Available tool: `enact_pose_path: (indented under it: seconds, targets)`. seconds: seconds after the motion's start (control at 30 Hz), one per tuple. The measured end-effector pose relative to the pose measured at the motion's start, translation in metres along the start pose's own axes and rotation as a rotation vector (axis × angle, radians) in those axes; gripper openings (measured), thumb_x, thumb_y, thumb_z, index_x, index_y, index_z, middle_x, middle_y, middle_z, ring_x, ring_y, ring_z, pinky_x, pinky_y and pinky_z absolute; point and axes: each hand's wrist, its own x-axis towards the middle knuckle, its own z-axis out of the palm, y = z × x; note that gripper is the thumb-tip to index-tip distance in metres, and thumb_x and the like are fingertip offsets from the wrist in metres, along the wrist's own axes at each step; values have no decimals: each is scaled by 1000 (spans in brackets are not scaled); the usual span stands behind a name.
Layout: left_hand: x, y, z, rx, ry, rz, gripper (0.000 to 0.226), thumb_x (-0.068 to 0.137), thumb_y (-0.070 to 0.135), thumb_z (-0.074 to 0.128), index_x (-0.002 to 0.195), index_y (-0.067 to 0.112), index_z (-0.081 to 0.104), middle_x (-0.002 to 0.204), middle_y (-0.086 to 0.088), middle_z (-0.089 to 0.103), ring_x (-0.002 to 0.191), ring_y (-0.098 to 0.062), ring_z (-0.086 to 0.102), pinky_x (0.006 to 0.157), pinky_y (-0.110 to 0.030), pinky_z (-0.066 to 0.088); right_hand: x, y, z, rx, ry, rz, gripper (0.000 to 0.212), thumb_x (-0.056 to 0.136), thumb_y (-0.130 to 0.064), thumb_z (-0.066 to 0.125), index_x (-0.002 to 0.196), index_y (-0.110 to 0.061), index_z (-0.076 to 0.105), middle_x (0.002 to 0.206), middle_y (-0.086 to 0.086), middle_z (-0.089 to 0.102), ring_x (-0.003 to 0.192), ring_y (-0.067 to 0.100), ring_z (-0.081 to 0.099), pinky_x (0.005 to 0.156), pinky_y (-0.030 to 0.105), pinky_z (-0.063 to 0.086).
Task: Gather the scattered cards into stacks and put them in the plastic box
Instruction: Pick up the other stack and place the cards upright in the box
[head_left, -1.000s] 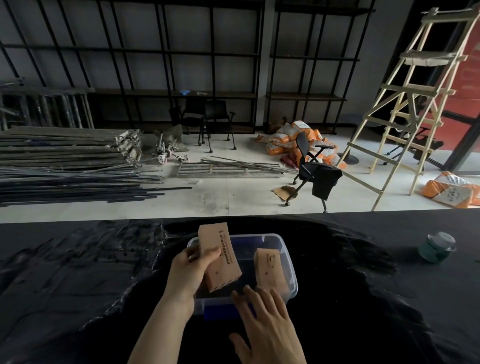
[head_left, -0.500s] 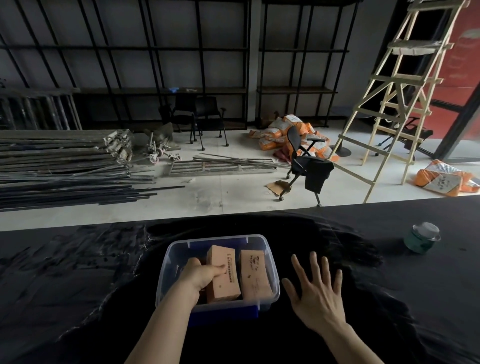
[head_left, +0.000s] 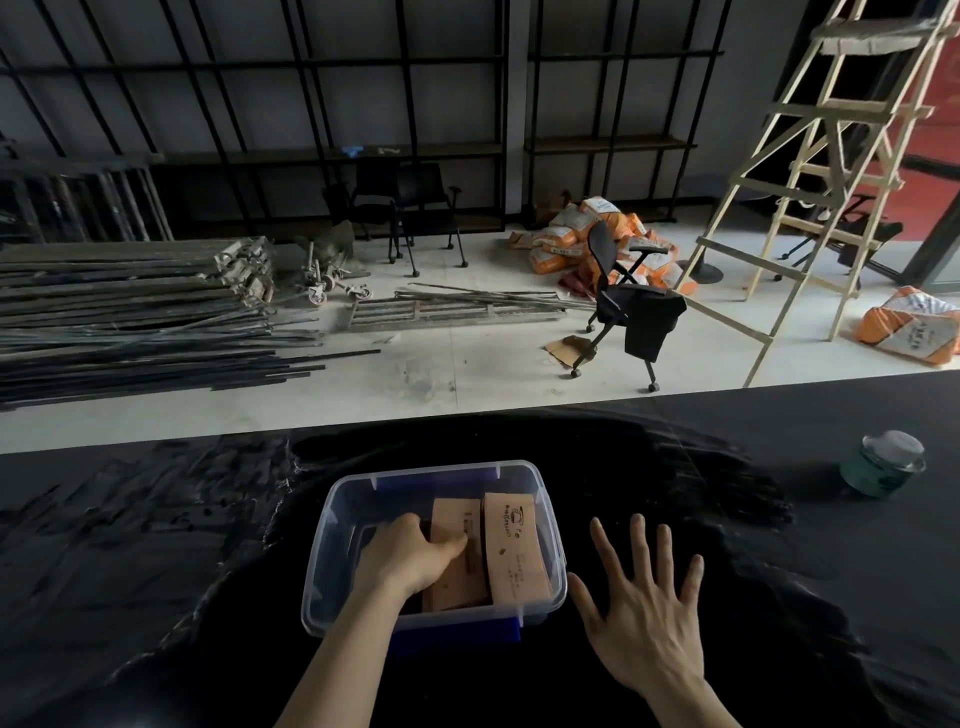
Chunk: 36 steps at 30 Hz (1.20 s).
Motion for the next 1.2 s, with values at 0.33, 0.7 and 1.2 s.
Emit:
enact_pose_path:
  seconds: [0.33, 0.7, 1.2]
  targets:
    - [-5, 5, 4, 134, 28, 89, 43, 95, 48, 59, 127, 19, 61, 110, 0, 72, 99, -21, 69, 81, -35, 55, -1, 0, 0, -2, 3, 0, 89, 81, -86, -12, 160, -46, -5, 174, 9, -5, 158, 34, -13, 123, 66, -3]
    - [-3, 5, 7, 74, -8, 114, 47, 96, 46, 59, 135, 19, 55, 126, -1, 68, 105, -20, 65, 89, -36, 54, -2, 0, -2, 8, 0, -9, 87, 84, -85, -6, 161, -45, -3, 174, 9, -5, 157, 34, -14, 123, 66, -3]
    - [-3, 4, 11, 57, -1, 112, 47, 95, 44, 62, 135, 20, 54, 128, 2, 68, 109, -21, 66, 81, -31, 51, -1, 0, -4, 5, -1, -17, 87, 83, -84, -8, 161, -45, -6, 174, 9, -6, 157, 35, -14, 123, 66, -2]
